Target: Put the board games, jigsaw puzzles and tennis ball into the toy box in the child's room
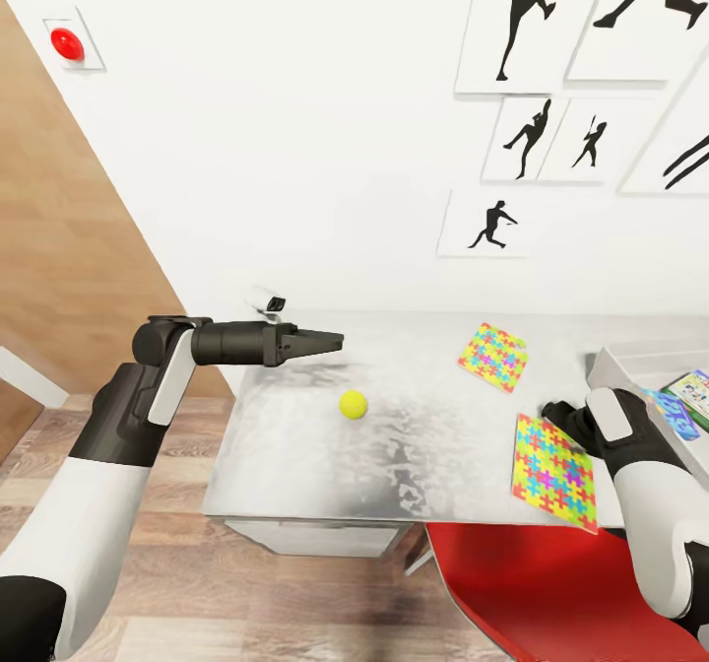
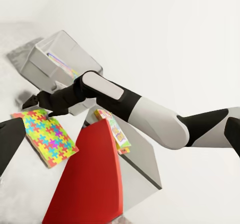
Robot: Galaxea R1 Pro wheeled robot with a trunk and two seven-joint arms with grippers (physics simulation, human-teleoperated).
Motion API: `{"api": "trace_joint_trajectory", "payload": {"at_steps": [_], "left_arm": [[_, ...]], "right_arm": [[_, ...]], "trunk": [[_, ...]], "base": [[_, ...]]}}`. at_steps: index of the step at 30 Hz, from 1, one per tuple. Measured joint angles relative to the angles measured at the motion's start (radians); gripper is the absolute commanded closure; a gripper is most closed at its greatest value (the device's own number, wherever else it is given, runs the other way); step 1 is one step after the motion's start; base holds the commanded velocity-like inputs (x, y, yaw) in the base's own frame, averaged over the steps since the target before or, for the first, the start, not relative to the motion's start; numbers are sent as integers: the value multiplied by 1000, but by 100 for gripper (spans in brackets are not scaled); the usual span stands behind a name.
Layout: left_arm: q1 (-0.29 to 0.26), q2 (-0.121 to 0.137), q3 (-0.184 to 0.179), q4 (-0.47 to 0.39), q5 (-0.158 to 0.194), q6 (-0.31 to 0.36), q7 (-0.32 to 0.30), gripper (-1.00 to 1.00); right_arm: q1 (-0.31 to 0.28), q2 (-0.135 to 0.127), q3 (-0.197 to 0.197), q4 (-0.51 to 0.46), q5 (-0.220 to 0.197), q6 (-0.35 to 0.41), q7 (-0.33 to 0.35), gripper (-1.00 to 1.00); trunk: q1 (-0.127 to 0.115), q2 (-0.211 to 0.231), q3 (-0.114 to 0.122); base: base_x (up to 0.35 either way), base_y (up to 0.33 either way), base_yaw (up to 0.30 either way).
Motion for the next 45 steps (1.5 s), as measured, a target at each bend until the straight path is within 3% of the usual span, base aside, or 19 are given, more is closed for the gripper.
{"api": "trace_joint_trajectory", "payload": {"at_steps": [45], "left_arm": [[1,1,0,0,0,0,-1,-100]], "right_arm": [[0,0,0,-3,-9,2,0,-100]], "trunk": [[0,0,0]], "base": [[-44,99,0]]}}
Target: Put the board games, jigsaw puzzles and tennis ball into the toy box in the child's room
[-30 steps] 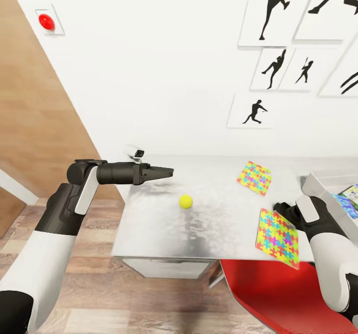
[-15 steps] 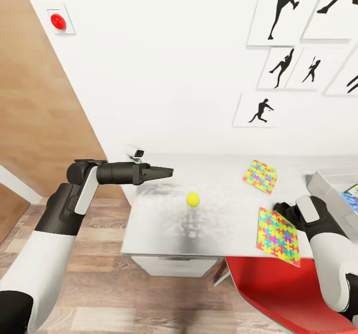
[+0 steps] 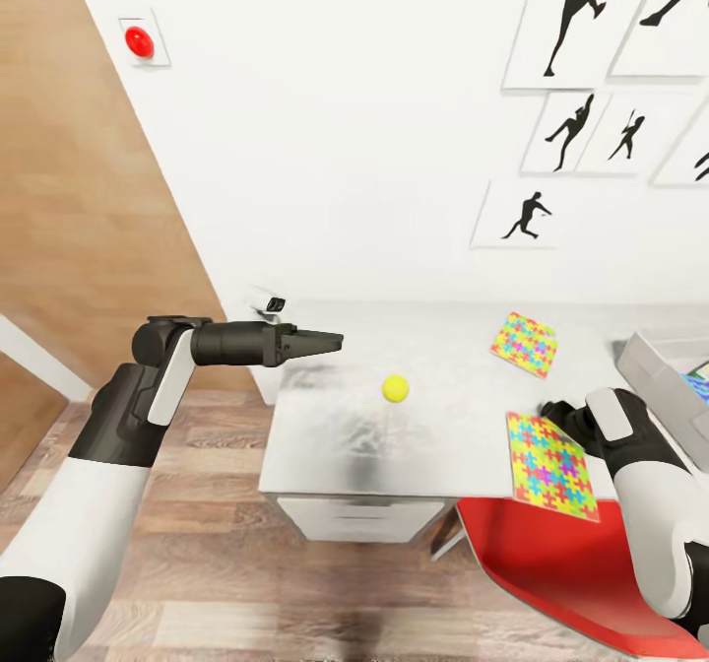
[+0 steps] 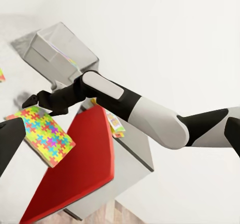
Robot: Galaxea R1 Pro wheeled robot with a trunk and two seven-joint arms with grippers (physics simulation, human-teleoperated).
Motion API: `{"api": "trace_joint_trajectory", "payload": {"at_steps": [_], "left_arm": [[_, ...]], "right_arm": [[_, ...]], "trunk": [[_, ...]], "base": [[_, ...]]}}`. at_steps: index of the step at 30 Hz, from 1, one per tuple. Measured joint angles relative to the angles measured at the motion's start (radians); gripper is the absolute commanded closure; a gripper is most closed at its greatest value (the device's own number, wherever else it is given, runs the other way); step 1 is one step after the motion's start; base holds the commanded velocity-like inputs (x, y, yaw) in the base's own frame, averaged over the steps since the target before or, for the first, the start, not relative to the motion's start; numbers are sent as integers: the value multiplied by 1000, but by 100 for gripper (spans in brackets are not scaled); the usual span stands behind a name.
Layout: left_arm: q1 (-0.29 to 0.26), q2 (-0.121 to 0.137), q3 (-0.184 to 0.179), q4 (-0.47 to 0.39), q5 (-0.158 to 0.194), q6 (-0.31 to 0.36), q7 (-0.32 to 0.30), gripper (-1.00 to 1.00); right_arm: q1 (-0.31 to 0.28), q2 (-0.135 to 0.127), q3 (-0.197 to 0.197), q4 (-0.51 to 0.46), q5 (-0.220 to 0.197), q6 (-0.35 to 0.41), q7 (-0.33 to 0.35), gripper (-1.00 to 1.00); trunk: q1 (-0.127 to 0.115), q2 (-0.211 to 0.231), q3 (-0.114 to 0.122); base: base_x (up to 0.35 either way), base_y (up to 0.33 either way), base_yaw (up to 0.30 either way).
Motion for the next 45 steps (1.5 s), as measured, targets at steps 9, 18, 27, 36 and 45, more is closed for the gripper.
{"api": "trace_joint_trajectory", "payload": {"at_steps": [9,18,27,36,45], "left_arm": [[0,0,0,0,0,0,0,-100],[0,-1,0,0,0,0,0,-100],[0,-1,0,0,0,0,0,-100],[1,-1,-1,1,0,0,0,-100],[5,0,0,0,0,0,0,-100]], "right_arm": [[0,0,0,-1,-3,0,1,-100],[0,0,0,1,9,6,0,-100],[0,0,0,1,7,5,1,-100],[-2,2,-1,10,-33,-11,1,-100],[0,5,0,-41,-14,-1,0,-100]], "trunk": [[0,0,0],[0,0,0],[0,0,0],[0,0,8],[0,0,18]], "base": [[-90,78,0],[-22,83,0],[0,90,-4],[37,51,-132],[2,2,-177]]}}
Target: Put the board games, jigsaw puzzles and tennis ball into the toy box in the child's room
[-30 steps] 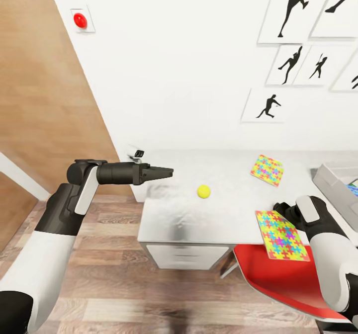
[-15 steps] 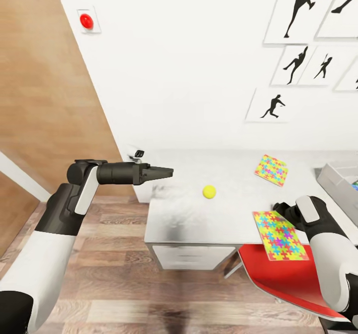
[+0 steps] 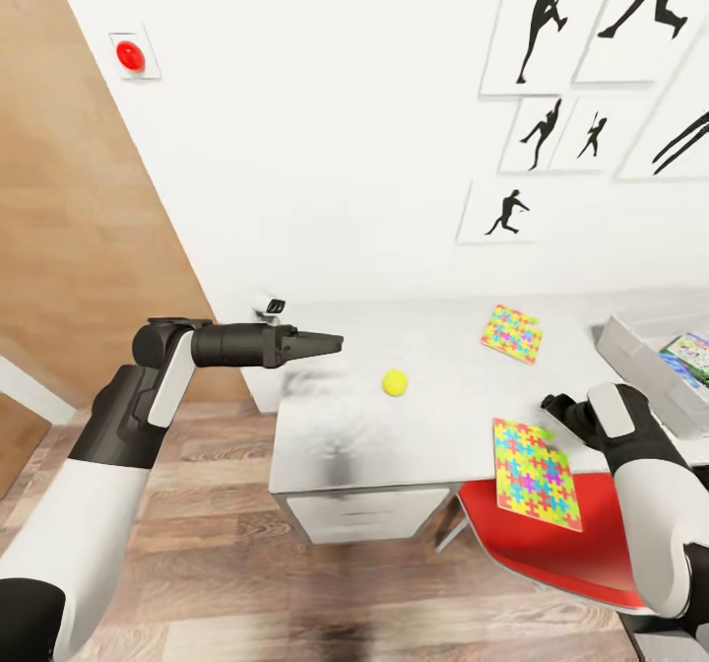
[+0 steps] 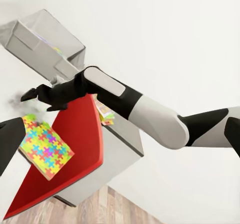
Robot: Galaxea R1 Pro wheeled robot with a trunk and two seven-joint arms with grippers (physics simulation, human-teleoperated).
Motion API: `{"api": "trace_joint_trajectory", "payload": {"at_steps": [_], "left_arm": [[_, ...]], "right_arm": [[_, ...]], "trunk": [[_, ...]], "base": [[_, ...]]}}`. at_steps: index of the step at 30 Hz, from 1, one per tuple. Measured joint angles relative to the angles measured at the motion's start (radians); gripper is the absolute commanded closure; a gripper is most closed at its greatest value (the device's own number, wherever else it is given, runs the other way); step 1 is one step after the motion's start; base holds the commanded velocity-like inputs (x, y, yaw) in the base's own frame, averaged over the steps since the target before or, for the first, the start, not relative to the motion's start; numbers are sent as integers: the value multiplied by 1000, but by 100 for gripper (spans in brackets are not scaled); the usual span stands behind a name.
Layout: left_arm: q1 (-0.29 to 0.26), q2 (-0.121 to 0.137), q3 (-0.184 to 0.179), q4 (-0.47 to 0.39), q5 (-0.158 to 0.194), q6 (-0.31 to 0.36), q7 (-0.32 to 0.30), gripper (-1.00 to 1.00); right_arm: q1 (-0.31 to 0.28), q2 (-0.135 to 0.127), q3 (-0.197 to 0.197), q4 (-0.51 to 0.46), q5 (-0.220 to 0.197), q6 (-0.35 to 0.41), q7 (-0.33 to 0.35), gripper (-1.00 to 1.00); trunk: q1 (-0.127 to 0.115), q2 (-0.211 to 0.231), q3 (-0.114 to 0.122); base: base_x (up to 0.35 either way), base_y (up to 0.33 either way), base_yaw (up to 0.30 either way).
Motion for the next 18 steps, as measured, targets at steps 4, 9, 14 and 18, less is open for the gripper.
{"api": "trace_joint_trajectory", "payload": {"at_steps": [4,9,14,18], "left_arm": [[1,1,1,0,1,0,-1,-100],[3,23,1,-2,4,0,-2,-100],[7,51,1,-3,7,0,-8,-100],[18,75,1,-3,12,0,-11,-100]], "right_arm": [[2,8,1,-98,1,31,-7,-100],[4,13,2,-188,1,80,-24,-100],[26,14,2,-272,-1,126,-30,-100],[64,16,2,-380,-7,203,-27,-100]], "trunk": [[0,0,5],[0,0,11],[0,0,17],[0,0,22]], "base": [[0,0,-182],[0,0,-182],[0,0,-182],[0,0,-185]]}}
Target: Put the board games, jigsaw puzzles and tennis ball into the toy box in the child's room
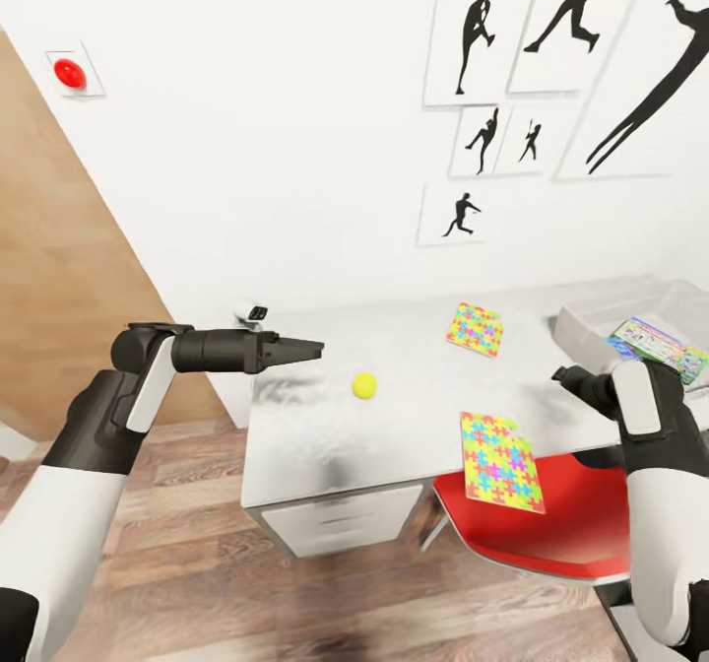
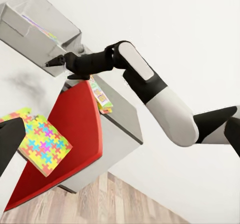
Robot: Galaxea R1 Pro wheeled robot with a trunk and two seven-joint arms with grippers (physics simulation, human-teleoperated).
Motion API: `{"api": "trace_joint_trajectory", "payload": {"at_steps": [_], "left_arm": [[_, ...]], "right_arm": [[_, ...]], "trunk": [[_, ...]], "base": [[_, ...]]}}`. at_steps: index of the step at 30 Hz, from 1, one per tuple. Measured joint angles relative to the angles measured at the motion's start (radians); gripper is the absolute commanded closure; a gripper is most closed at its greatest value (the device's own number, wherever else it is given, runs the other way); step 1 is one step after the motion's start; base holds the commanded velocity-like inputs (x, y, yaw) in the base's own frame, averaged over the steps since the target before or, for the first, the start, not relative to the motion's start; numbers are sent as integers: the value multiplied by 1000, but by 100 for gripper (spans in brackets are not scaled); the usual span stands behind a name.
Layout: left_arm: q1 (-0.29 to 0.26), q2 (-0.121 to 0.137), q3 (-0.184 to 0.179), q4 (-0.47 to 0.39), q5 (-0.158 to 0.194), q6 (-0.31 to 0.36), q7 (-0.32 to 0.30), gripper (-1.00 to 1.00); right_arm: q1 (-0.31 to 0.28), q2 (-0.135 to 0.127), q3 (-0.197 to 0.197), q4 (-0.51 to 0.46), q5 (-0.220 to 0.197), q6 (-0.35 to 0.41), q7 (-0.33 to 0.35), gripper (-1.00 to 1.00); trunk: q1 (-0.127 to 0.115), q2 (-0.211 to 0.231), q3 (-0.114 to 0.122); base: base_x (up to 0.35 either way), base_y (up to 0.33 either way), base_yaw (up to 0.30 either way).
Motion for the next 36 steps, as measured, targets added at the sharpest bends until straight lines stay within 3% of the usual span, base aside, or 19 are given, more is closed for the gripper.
{"api": "trace_joint_trajectory", "payload": {"at_steps": [3,8,9,11,12,13,14,16,19,21,22,24,28,31,32,33,35,36], "left_arm": [[15,10,2,-1,1,0,-1,-100],[44,51,18,0,4,0,-7,-100],[58,70,29,0,8,-1,-17,-100],[75,90,42,0,14,-1,-37,-100],[93,108,57,0,20,-2,-66,-100],[103,118,66,0,22,-2,-83,-100],[123,134,86,0,25,-3,-119,-100],[156,157,121,1,27,-3,-175,-100],[206,187,175,2,29,-6,-242,-100],[246,201,216,3,29,-8,-282,-100],[274,207,244,3,29,-9,-287,-100],[300,210,270,4,29,-10,-287,-100],[374,215,341,4,31,-13,-287,-100],[409,216,365,5,32,-14,-287,-100],[439,216,382,5,32,-15,-287,-100],[460,217,390,5,33,-19,-287,-100],[498,216,398,5,34,-48,-287,-100],[507,215,399,5,35,-57,-287,-100]], "right_arm": [[41,0,-1,-104,-26,75,3,-100],[135,-6,3,-293,-149,136,11,-100],[178,-9,10,-353,-214,136,14,-100],[228,-13,20,-406,-286,136,15,-100],[275,-17,30,-445,-358,136,16,-100],[299,-20,35,-462,-394,136,17,-100],[340,-28,41,-485,-459,136,18,-100],[391,-46,47,-506,-545,136,25,-100],[440,-67,51,-520,-627,136,60,-100],[474,-77,50,-524,-663,136,119,-100],[500,-81,48,-527,-678,136,188,-100],[524,-85,47,-528,-688,136,261,-100],[607,-91,46,-531,-707,135,530,-100],[657,-93,45,-535,-718,135,658,-100],[707,-92,42,-537,-716,135,774,-100],[742,-90,38,-538,-716,135,845,-100],[798,-84,32,-539,-715,136,962,-100],[808,-83,31,-539,-715,136,985,-100]], "trunk": [[0,0,4],[0,0,10],[0,0,11],[0,0,14],[0,0,15],[0,0,16],[0,0,17],[0,0,20],[0,0,24],[0,0,26],[0,0,27],[0,0,30],[0,0,35],[0,0,39],[0,0,40],[0,0,41],[0,0,43],[0,0,45]], "base": [[0,0,-186],[0,0,-188],[0,0,-189],[0,0,-191],[0,0,-191],[0,0,-193],[0,0,-193],[0,0,-194],[0,0,-195],[0,0,-196],[0,0,-196],[0,0,-197],[0,0,-198],[0,0,-200],[0,0,-202],[0,0,-202],[0,0,-201],[0,0,-200]]}}
